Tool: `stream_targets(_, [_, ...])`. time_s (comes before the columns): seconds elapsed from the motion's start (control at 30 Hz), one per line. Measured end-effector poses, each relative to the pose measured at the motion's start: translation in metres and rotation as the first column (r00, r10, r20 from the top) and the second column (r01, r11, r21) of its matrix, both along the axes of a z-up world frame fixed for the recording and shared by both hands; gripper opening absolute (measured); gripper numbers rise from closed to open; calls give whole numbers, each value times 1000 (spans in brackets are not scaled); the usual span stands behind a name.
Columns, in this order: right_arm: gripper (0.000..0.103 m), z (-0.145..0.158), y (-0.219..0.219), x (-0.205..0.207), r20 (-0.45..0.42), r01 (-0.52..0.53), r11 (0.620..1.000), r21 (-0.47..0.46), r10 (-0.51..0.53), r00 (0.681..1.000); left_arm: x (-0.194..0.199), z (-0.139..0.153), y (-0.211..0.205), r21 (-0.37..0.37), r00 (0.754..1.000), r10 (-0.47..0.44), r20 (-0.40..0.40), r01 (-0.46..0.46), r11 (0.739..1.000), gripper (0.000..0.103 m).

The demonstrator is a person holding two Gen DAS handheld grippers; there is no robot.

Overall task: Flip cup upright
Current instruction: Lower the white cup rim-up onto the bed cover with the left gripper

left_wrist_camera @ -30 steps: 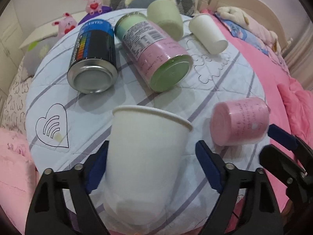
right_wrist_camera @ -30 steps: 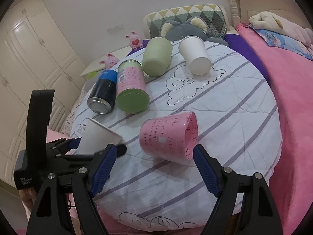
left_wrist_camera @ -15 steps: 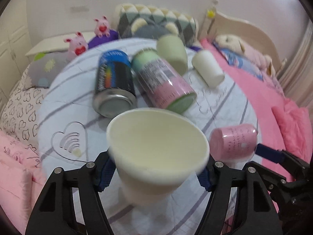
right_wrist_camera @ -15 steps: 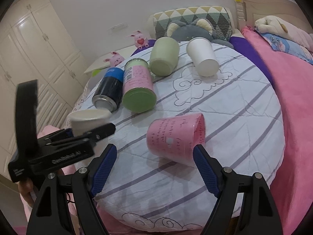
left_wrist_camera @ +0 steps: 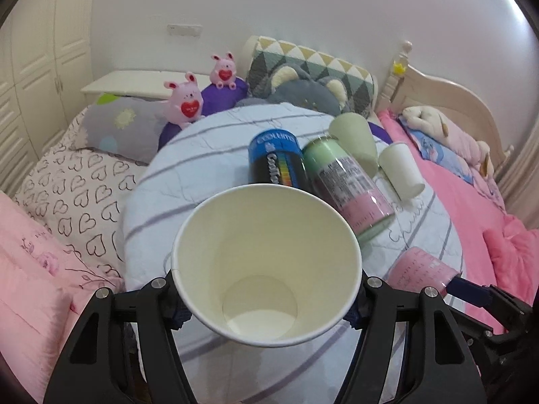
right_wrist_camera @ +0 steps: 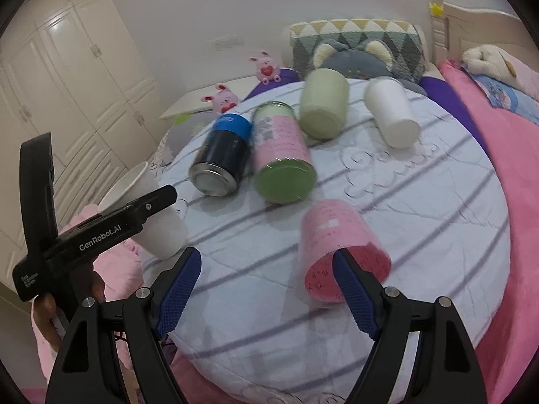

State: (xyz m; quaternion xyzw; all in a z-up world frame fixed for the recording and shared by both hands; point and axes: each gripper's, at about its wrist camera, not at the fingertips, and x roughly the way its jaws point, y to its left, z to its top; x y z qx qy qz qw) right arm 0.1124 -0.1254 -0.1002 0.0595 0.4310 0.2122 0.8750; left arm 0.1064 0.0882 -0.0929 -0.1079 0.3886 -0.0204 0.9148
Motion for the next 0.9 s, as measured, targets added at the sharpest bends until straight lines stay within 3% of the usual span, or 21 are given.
stream_targets(0.33, [82,17,40,5,131,-8,992,-123,24,991,17,4,34,42,995,85,44,-87,995,68])
stream_targets(0.9, [82,1,66,32,110,-64,991,-117,77,991,88,-16,45,36,996,88,19,-89,995,68])
